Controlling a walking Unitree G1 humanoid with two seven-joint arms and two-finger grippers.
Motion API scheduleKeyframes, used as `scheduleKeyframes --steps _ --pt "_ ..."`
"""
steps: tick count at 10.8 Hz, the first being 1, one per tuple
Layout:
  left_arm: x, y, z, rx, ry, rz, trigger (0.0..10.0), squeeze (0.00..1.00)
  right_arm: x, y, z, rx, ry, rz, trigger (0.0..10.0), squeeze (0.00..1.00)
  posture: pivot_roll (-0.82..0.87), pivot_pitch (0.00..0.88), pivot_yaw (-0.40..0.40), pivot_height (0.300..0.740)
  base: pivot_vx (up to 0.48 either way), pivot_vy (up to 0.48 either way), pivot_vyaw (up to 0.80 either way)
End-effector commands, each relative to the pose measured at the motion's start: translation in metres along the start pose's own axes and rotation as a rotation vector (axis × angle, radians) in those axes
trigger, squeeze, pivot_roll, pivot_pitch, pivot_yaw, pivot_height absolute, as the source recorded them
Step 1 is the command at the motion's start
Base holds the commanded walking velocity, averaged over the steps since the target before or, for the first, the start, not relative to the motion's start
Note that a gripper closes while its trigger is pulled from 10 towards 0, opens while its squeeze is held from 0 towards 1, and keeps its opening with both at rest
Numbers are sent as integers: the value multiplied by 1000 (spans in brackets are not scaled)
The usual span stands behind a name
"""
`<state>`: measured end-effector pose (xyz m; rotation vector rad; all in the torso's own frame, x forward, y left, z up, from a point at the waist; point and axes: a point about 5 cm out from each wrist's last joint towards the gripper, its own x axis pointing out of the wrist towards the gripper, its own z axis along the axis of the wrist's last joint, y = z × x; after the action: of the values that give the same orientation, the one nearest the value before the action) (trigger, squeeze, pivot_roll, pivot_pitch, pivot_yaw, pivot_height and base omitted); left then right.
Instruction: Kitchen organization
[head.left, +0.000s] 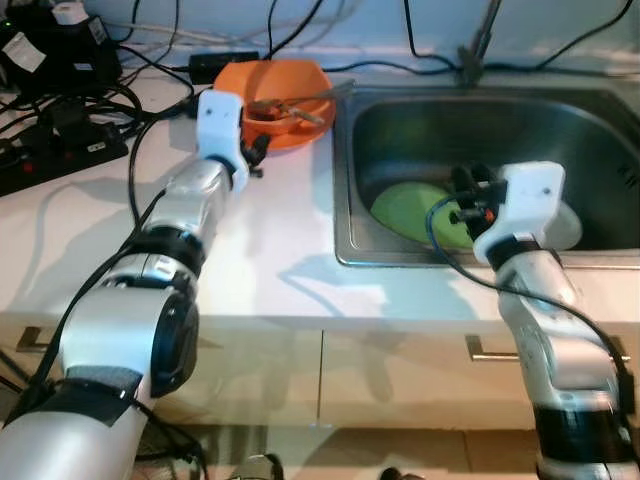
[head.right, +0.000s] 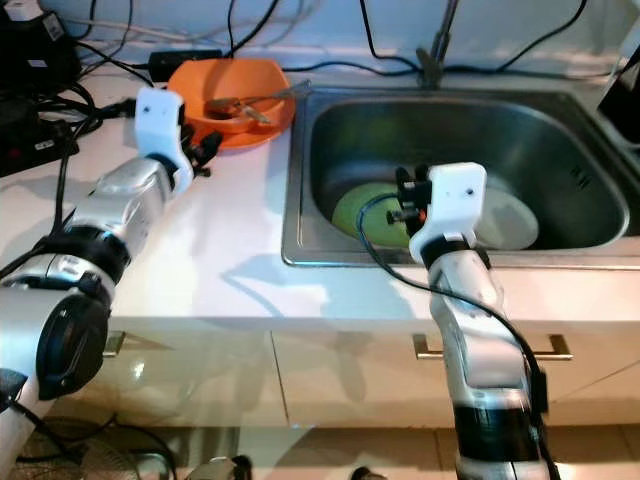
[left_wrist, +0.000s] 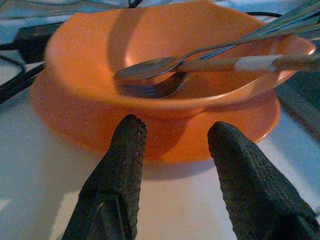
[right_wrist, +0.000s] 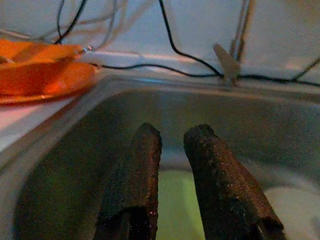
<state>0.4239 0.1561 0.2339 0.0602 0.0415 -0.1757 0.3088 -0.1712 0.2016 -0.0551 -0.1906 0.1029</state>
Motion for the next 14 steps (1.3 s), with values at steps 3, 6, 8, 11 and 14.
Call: scheduleKeyframes --steps 3,6,8,11,14 --pt "4 -9 7 9 17 -17 10000 0 -16 -3 5 16 9 -44 10000 0 -40 229 63 740 0 0 0" --pt "5 -11 13 12 20 -10 10000 0 -27 -3 5 21 31 -65 10000 0 -43 254 68 740 0 0 0" --pt "4 -3 17 12 29 30 10000 0 -31 -3 3 29 48 -69 10000 0 -34 259 65 740 0 0 0" --pt "2 4 8 -58 91 83 10000 0 -30 -2 2 33 61 -63 10000 0 -18 257 63 740 0 0 0" --pt "2 -3 -4 -142 153 36 10000 0 -27 0 1 39 63 -57 10000 0 12 253 64 740 0 0 0"
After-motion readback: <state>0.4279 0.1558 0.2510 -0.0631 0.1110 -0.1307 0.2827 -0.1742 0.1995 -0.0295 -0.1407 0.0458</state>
